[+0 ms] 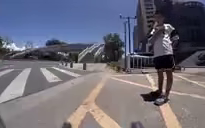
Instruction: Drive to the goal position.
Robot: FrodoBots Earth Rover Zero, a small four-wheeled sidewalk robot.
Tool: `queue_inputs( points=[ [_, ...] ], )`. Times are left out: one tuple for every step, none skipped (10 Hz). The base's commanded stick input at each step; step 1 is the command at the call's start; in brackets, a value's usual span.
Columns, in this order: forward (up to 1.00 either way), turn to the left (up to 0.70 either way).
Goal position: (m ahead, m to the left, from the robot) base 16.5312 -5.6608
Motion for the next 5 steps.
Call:
queue_inputs(
  points=[
    [0.45,0.00],
    [0.45,0.00],
    [0.45,0.00],
    [0.45,0.00],
    [0.45,0.00]
  ],
)
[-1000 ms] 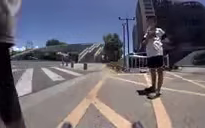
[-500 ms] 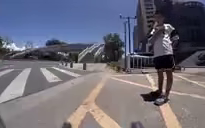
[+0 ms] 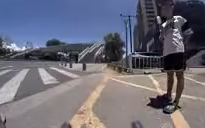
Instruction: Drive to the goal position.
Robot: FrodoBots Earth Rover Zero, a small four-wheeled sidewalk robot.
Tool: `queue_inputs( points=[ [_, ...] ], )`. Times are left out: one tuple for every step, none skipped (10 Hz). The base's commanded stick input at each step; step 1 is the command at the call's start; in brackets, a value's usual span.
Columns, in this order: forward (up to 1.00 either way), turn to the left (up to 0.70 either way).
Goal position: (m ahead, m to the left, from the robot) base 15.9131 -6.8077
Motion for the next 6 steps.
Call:
queue_inputs(
  points=[
    [0.45,0.00],
    [0.45,0.11],
    [0.45,0.27],
    [0.45,0.27],
    [0.45,0.25],
    [0.45,0.11]
  ],
)
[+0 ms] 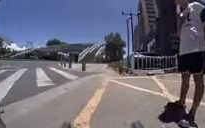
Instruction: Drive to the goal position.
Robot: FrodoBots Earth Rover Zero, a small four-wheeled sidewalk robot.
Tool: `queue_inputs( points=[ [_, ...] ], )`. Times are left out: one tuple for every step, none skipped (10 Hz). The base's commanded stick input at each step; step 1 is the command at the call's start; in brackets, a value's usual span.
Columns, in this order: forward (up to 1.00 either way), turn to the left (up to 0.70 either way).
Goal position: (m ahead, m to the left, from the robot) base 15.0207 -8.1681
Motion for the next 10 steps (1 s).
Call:
queue_inputs(
  points=[
    [0.45,0.00],
    [0.45,0.00],
    [0.45,0.00],
    [0.45,0.00],
    [0.45,0.00],
    [0.45,0.00],
    [0.45,0.00],
    [0.45,0.00],
    [0.45,0.00],
    [0.45,0.00]
  ],
)
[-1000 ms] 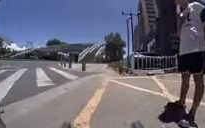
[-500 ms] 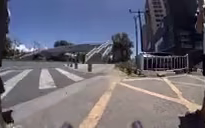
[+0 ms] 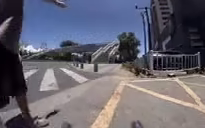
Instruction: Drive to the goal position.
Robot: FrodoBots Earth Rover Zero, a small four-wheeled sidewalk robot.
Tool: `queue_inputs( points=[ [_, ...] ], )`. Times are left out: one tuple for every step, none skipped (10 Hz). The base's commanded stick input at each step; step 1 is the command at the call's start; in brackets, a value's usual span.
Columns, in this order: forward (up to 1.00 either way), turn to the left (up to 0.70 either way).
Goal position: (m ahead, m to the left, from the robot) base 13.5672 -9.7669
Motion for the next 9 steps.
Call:
queue_inputs(
  points=[
    [0.45,0.00],
    [0.45,0.00],
    [0.45,0.00],
    [0.45,-0.08],
    [0.45,-0.18],
    [0.45,-0.27],
    [0.45,-0.27],
    [0.45,-0.27],
    [0.45,-0.10]
  ],
)
